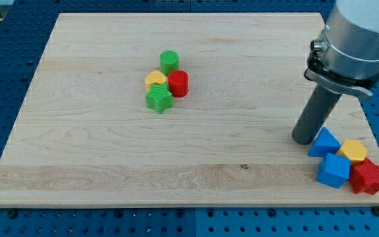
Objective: Nudge the green circle a bit down
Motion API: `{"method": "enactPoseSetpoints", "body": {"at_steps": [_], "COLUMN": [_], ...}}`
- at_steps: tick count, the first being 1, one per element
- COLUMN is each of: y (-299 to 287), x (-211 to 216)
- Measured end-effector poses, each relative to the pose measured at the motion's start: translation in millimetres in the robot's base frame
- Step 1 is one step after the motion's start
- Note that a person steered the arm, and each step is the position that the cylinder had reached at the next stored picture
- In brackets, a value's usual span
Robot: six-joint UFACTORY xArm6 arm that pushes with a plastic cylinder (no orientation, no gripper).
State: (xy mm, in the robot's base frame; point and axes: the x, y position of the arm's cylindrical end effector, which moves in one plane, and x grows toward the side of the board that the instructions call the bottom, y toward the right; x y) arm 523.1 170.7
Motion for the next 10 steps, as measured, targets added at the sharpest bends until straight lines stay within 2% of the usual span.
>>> {"method": "enactPoseSetpoints", "body": {"at_steps": [3, 7, 10], "y": [-64.9, -135.4, -193.5], "x": [-37.5, -175.8, -206.3]}}
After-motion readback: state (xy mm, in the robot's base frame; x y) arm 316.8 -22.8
